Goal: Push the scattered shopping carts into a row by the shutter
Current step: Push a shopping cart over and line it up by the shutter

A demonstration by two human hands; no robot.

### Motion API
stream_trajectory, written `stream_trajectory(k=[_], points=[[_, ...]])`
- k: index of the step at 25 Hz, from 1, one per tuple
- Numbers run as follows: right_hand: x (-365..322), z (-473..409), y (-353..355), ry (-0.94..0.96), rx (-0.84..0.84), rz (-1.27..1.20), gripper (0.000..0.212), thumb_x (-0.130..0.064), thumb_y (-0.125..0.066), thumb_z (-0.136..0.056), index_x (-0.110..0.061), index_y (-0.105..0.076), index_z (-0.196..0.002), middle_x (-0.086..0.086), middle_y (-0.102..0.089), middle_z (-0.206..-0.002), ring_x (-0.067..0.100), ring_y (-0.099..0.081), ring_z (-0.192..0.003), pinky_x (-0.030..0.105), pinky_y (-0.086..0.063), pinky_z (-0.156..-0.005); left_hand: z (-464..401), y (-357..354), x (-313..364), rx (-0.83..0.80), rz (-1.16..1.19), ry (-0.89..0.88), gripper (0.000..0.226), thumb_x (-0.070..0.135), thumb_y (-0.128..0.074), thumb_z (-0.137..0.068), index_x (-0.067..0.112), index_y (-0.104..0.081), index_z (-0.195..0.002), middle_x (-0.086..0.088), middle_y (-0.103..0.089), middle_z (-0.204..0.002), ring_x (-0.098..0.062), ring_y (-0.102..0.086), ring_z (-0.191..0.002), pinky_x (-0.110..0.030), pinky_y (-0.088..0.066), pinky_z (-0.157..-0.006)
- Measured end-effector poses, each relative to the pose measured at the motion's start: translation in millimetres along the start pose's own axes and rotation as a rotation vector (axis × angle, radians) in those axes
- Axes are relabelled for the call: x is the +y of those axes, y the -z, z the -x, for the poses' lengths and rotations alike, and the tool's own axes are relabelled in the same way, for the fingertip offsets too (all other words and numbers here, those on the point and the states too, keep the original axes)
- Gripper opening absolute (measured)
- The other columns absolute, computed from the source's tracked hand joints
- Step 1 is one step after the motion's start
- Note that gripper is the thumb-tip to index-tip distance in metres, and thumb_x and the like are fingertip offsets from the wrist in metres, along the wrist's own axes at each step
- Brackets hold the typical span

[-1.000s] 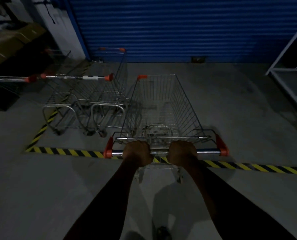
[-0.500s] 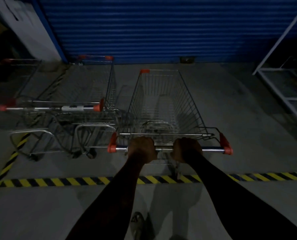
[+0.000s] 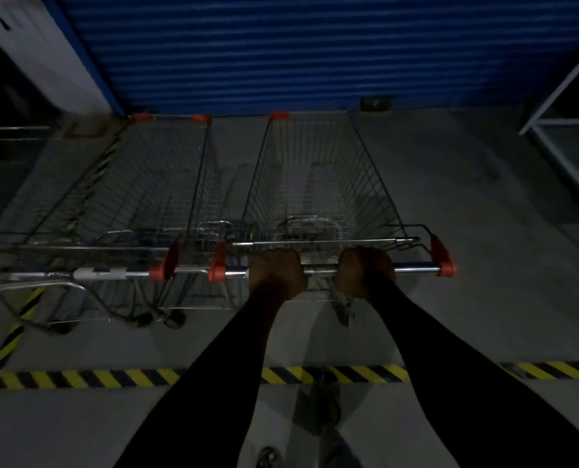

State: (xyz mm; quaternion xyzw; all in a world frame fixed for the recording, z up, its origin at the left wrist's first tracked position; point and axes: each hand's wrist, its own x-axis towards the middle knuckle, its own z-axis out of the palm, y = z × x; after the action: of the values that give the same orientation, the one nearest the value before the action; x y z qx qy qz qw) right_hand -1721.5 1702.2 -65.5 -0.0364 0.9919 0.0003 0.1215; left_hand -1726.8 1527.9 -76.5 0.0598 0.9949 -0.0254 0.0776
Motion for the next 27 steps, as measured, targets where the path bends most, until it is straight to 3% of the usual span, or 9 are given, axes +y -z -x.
stream_trajectory(k=[2,5,8,14,18,20,24,27], points=[[13.5,-22.5,1.0,0.075,0.016,0.035,0.037,-0.044,-0.038,-0.070,-0.018,-0.062,-0.082,0.006,-0.071,-0.098,0.030,-0.070,-0.096,0.034,-0.053,-0.083,-17.3,1.7,8.5,0.001,-0.046,-0.015,0.043,0.047,-0.059,-0.079,0.015,-0.068,-0.106,-0.010,-0.071,-0.110,-0.033,-0.068,-0.104,-0.038,-0.052,-0.085],[28.9,-53.1,7.5,0.095,0.054,0.068,0.027,-0.037,-0.055,-0.078,-0.017,-0.066,-0.092,0.005,-0.071,-0.101,0.028,-0.068,-0.097,0.033,-0.051,-0.083,-43.3,1.6,16.8,0.020,-0.087,-0.033,0.044,0.049,-0.055,-0.082,0.014,-0.066,-0.107,-0.010,-0.070,-0.111,-0.032,-0.067,-0.105,-0.037,-0.050,-0.084],[30.4,-70.3,13.6,0.093,0.026,0.046,0.029,-0.036,-0.058,-0.072,-0.017,-0.067,-0.093,0.003,-0.072,-0.104,0.027,-0.068,-0.101,0.034,-0.052,-0.087,-56.1,2.0,14.6,-0.006,-0.059,-0.005,0.048,0.055,-0.053,-0.080,0.017,-0.067,-0.106,-0.008,-0.070,-0.111,-0.031,-0.066,-0.106,-0.036,-0.049,-0.085],[-1.9,-44.9,-1.7,0.114,0.026,-0.120,0.023,-0.032,-0.061,-0.074,-0.018,-0.067,-0.090,0.005,-0.071,-0.104,0.030,-0.068,-0.099,0.036,-0.053,-0.085,-37.5,1.8,-20.4,-0.101,-0.101,-0.048,0.049,0.061,-0.052,-0.078,0.023,-0.070,-0.104,-0.004,-0.070,-0.111,-0.028,-0.066,-0.105,-0.037,-0.050,-0.084],[-7.1,-22.1,-10.8,0.102,0.039,-0.089,0.026,-0.038,-0.060,-0.075,-0.020,-0.067,-0.091,0.003,-0.072,-0.102,0.027,-0.069,-0.096,0.033,-0.052,-0.082,-15.0,6.0,-20.1,-0.123,-0.130,-0.041,0.048,0.061,-0.055,-0.078,0.023,-0.071,-0.102,-0.001,-0.071,-0.106,-0.026,-0.066,-0.101,-0.036,-0.046,-0.077],[0.2,-7.7,-13.5,0.053,0.032,-0.061,0.027,-0.040,-0.059,-0.075,-0.021,-0.067,-0.093,0.002,-0.072,-0.102,0.025,-0.069,-0.096,0.032,-0.051,-0.081,-0.4,11.6,-9.8,-0.120,-0.109,-0.072,0.046,0.059,-0.055,-0.080,0.022,-0.070,-0.104,-0.003,-0.070,-0.109,-0.027,-0.065,-0.105,-0.036,-0.048,-0.082],[3.4,25.4,-9.0,0.000,-0.033,-0.031,0.034,-0.044,-0.060,-0.070,-0.022,-0.067,-0.096,-0.001,-0.072,-0.104,0.024,-0.068,-0.099,0.032,-0.052,-0.083,30.4,17.5,-2.9,-0.119,0.091,-0.122,0.043,0.057,-0.060,-0.076,0.025,-0.071,-0.101,-0.001,-0.073,-0.106,-0.023,-0.067,-0.105,-0.029,-0.048,-0.084],[8.2,41.9,0.6,0.093,-0.098,-0.277,0.047,-0.059,-0.062,-0.064,-0.028,-0.070,-0.099,-0.001,-0.071,-0.109,0.024,-0.068,-0.106,0.031,-0.054,-0.086,58.2,18.3,-9.0,-0.019,0.502,-0.100,0.026,0.043,-0.077,-0.076,0.025,-0.071,-0.093,0.008,-0.074,-0.093,-0.007,-0.067,-0.094,-0.016,-0.039,-0.073]])
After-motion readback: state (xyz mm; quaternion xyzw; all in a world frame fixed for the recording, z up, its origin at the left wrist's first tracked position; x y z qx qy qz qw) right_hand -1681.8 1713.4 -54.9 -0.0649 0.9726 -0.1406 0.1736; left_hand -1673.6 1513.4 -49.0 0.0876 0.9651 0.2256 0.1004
